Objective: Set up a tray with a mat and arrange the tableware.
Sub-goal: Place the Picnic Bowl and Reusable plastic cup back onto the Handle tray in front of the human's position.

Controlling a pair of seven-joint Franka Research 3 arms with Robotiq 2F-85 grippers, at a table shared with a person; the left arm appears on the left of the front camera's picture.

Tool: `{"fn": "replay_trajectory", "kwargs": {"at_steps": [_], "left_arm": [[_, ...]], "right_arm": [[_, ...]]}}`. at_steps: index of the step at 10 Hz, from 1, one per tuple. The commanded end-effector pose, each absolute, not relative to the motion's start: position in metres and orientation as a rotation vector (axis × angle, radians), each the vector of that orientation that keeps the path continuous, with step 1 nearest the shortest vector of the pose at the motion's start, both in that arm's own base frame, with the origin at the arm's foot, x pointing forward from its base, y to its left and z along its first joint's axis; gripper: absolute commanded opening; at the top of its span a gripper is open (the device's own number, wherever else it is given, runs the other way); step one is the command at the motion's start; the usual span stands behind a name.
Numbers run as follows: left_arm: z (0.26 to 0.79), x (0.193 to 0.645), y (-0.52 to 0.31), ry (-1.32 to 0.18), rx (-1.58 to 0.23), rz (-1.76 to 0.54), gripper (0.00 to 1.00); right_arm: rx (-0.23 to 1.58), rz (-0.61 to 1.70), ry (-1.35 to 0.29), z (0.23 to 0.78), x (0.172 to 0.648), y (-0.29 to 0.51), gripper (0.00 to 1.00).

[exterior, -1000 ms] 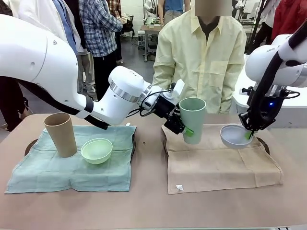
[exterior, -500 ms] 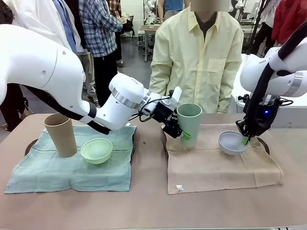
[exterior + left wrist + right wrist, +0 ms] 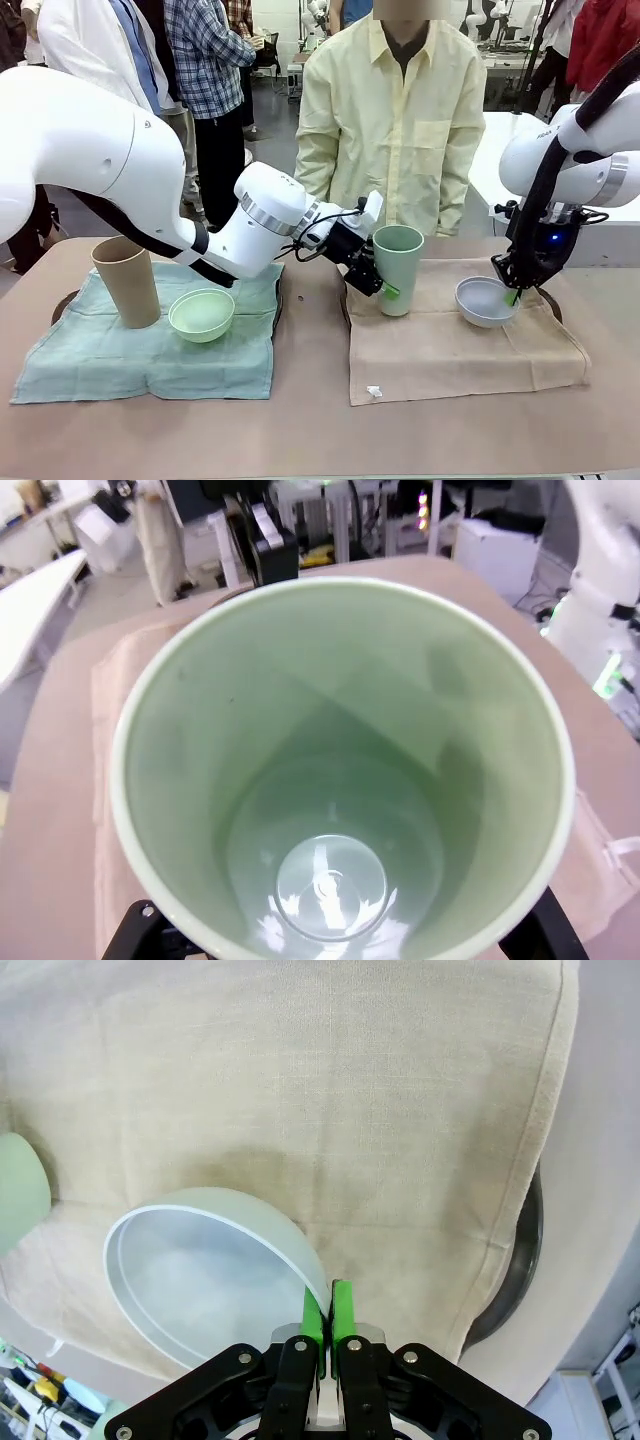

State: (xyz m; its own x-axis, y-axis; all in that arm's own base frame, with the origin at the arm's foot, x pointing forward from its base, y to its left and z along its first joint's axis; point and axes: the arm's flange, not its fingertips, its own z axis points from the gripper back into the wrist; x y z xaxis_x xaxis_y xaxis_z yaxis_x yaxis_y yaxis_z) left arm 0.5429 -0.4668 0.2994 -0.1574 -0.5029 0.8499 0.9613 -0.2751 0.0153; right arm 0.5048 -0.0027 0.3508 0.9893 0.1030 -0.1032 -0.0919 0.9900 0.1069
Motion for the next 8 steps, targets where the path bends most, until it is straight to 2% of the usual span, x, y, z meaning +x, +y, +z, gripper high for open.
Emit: {"fn": "replay_trajectory", "kwargs": {"at_steps": [1,2,3,4,5,6,7,8], "left_arm": [[0.302,0.549,-0.475,-0.610,-0.889,-1.640,0.84],[0.302,0.548,-0.475,-0.575,-0.898,-1.626,0.98],[0.304,0.546,-0.475,-0.561,-0.895,-1.616,1.00],[0.308,0.545,-0.473,-0.557,-0.893,-1.613,1.00],[0.314,0.546,-0.469,-0.561,-0.887,-1.601,1.00],[0.318,0.547,-0.462,-0.553,-0.874,-1.602,1.00],[0.321,0.549,-0.452,-0.528,-0.880,-1.594,1.00],[0.324,0.551,-0.443,-0.523,-0.884,-1.589,1.00]], "right_arm": [[0.096,0.123,0.105,0.348,0.506,-0.007,0.04],[0.094,0.130,0.115,0.348,0.505,-0.007,0.19],[0.091,0.135,0.115,0.352,0.502,-0.007,0.24],[0.085,0.134,0.115,0.356,0.500,-0.008,0.39],[0.081,0.138,0.111,0.362,0.498,-0.009,0.44],[0.077,0.147,0.104,0.369,0.495,-0.011,0.59],[0.064,0.148,0.089,0.377,0.491,-0.014,0.64],[0.074,0.146,0.074,0.385,0.489,-0.018,0.79]]}}
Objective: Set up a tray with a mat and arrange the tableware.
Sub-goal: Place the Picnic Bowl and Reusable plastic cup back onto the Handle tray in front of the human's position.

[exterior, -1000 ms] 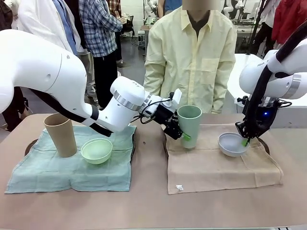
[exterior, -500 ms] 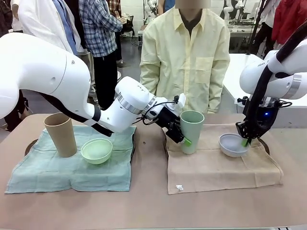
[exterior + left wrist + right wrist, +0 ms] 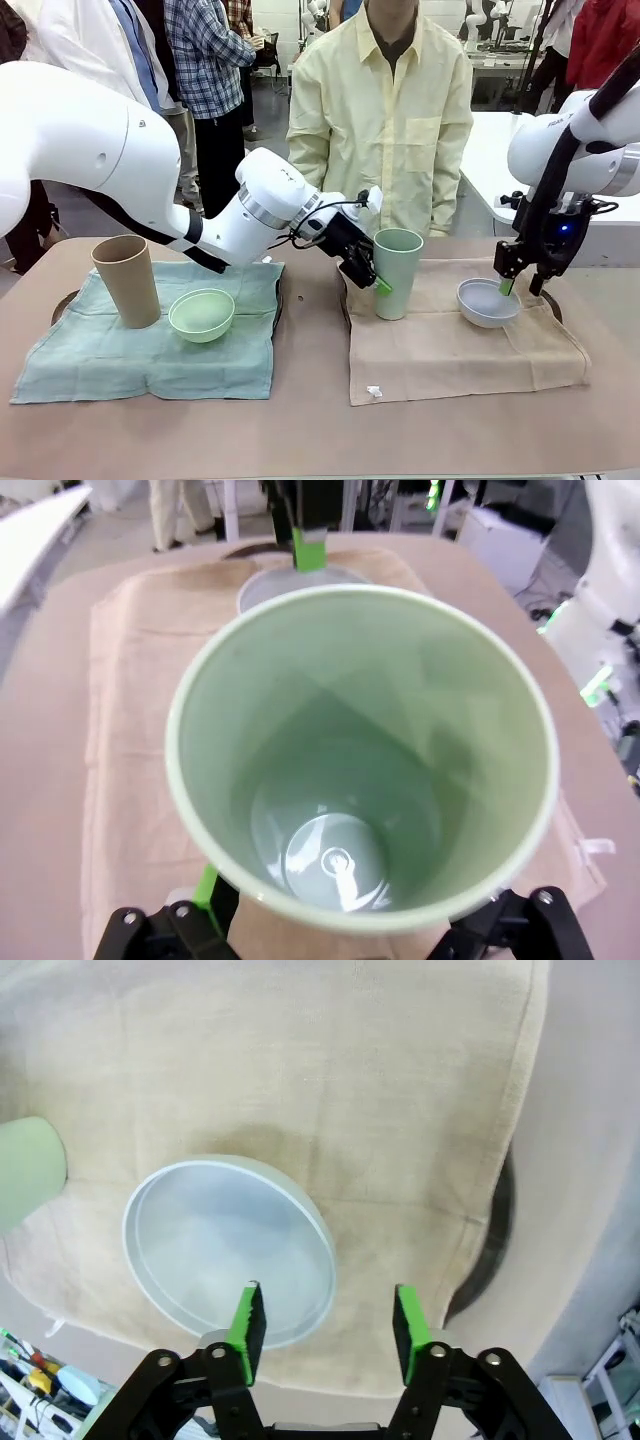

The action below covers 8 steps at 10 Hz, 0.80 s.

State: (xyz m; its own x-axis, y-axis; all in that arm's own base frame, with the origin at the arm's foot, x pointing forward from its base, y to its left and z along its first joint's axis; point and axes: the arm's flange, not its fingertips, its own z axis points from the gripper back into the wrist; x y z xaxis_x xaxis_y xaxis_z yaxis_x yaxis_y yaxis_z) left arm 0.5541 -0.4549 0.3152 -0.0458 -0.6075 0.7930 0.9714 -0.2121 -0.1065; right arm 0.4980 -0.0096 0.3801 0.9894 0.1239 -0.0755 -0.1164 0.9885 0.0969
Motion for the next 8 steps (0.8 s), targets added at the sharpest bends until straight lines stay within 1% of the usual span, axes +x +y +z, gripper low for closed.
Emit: {"fn": "replay_trajectory", "kwargs": {"at_steps": [1,2,4,5,6,8], "left_arm": [[0.327,0.551,-0.436,-0.510,-0.868,-1.609,1.00],[0.331,0.549,-0.428,-0.499,-0.868,-1.633,1.00],[0.342,0.541,-0.413,-0.450,-0.841,-1.682,1.00],[0.351,0.536,-0.403,-0.407,-0.795,-1.684,1.00],[0.364,0.529,-0.392,-0.366,-0.732,-1.680,1.00],[0.399,0.520,-0.373,-0.265,-0.589,-1.579,1.00]], "right_arm": [[0.078,0.135,0.066,0.392,0.487,-0.022,0.84],[0.078,0.132,0.058,0.397,0.483,-0.026,0.99],[0.069,0.113,0.058,0.408,0.477,-0.034,1.00],[0.042,0.102,0.079,0.415,0.472,-0.035,1.00],[0.020,0.080,0.100,0.426,0.465,-0.034,1.00],[-0.002,0.098,0.087,0.456,0.452,-0.029,1.00]]}}
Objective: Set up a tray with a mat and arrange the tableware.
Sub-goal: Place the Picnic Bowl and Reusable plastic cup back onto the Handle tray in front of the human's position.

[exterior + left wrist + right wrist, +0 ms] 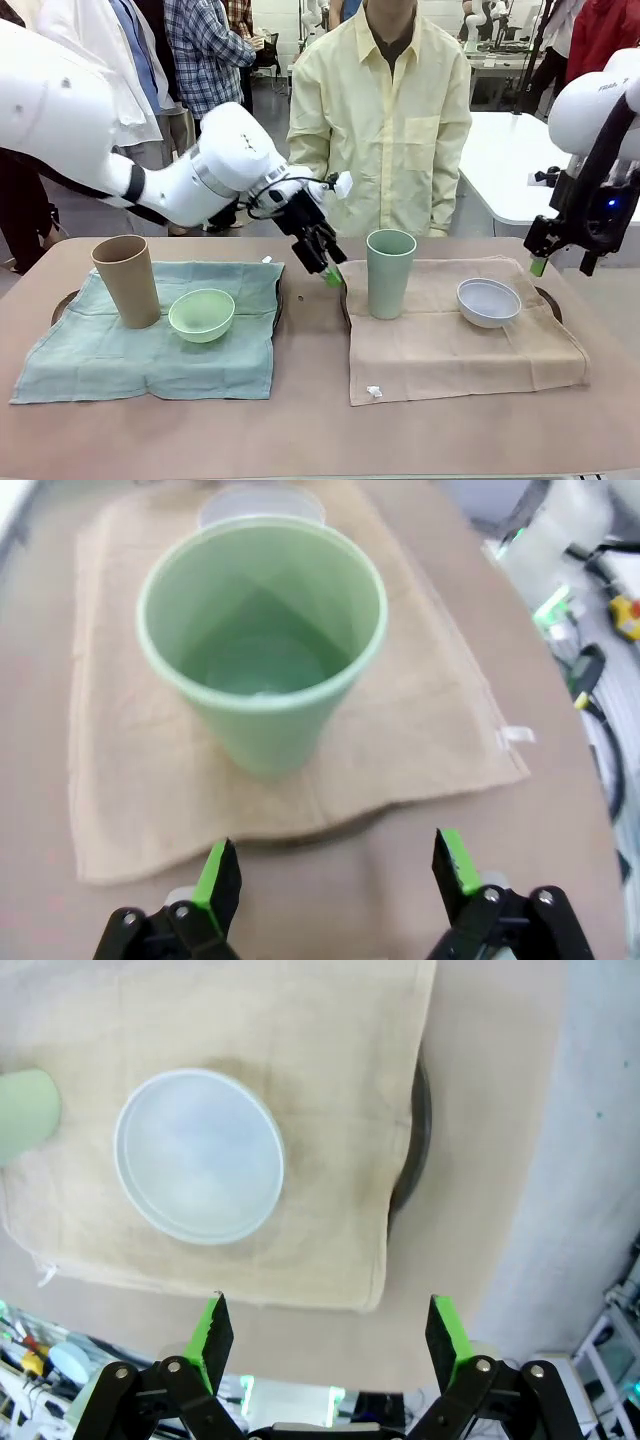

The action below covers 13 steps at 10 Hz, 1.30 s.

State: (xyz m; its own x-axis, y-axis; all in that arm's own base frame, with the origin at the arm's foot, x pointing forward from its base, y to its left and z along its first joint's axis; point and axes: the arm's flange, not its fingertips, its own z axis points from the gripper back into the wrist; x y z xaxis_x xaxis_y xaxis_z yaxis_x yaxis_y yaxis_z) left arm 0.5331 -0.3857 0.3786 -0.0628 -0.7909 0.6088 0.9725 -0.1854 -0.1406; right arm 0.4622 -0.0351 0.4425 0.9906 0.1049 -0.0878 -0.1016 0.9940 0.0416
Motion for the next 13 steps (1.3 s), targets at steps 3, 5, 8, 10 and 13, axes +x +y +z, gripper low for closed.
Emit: {"fn": "replay_trajectory", "kwargs": {"at_steps": [3,5,8,10,13], "left_arm": [[0.462,0.499,-0.358,-0.064,-0.423,-1.392,1.00],[0.510,0.488,-0.368,0.055,-0.341,-1.229,1.00],[0.554,0.479,-0.382,0.192,-0.075,-1.011,1.00],[0.565,0.474,-0.383,0.210,-0.009,-0.951,1.00],[0.562,0.465,-0.374,0.189,-0.008,-0.944,1.00]], "right_arm": [[-0.008,0.144,0.061,0.504,0.432,-0.014,1.00],[0.040,0.188,0.050,0.529,0.422,-0.003,1.00],[0.048,0.175,0.058,0.536,0.426,0.004,1.00],[0.058,0.159,0.088,0.532,0.435,0.003,1.00],[0.025,0.183,0.062,0.531,0.427,0.002,1.00]]}}
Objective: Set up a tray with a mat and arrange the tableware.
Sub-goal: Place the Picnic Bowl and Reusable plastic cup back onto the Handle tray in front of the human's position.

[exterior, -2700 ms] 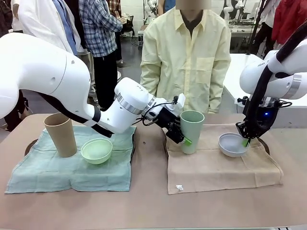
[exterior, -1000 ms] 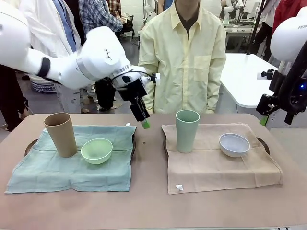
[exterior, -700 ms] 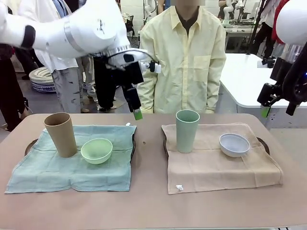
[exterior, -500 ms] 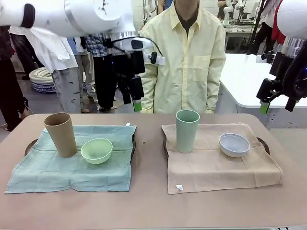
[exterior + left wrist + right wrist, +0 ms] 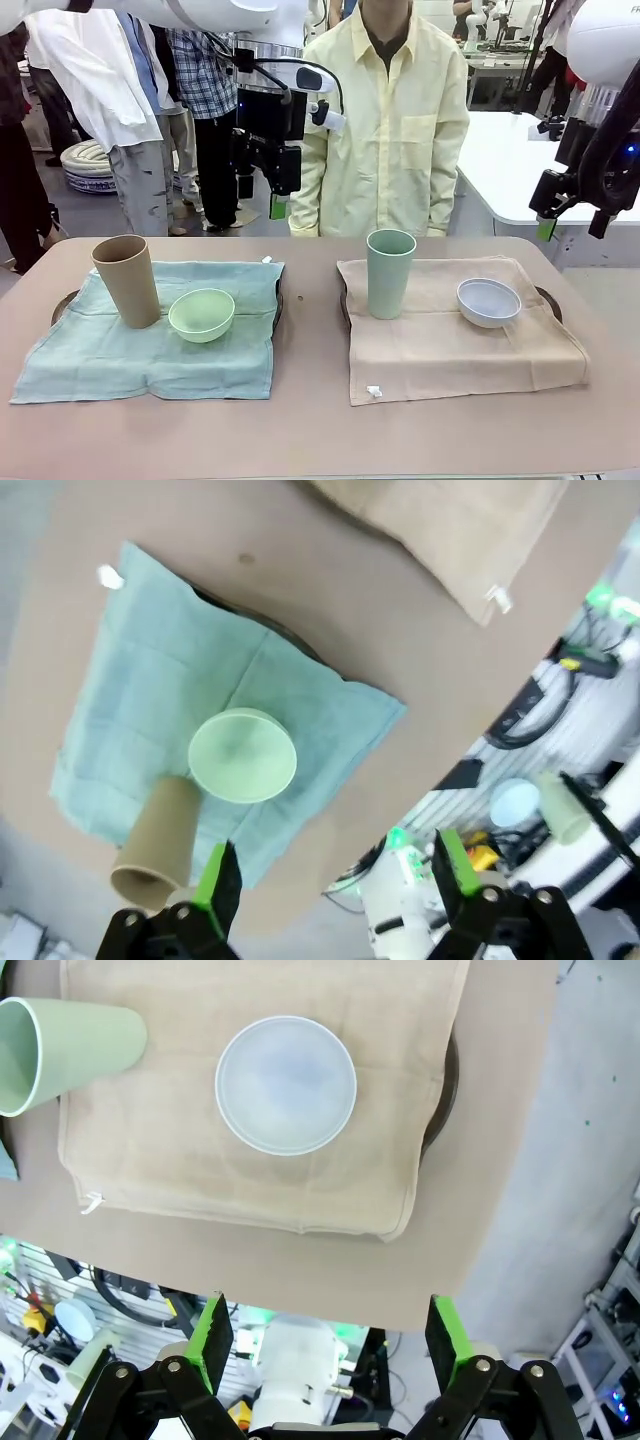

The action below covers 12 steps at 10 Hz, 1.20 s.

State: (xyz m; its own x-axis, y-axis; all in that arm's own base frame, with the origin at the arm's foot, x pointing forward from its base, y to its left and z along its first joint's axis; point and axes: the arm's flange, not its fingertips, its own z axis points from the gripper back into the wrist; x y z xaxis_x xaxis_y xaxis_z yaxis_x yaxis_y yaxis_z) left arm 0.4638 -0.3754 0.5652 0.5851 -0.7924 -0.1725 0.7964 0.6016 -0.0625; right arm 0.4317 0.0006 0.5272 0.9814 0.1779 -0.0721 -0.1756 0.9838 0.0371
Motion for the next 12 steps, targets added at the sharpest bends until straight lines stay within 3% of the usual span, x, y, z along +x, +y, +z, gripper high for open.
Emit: {"fn": "replay_trajectory", "kwargs": {"at_steps": [1,12], "left_arm": [[0.5621,0.4652,-0.3740,0.189,-0.008,-0.944,1.00],[0.5621,0.4652,-0.3740,0.189,-0.008,-0.944,1.00]], "right_arm": [[0.025,0.183,0.062,0.5313,0.4272,0.0016,1.00],[0.025,0.183,0.062,0.5313,0.4272,0.0016,1.00]]}}
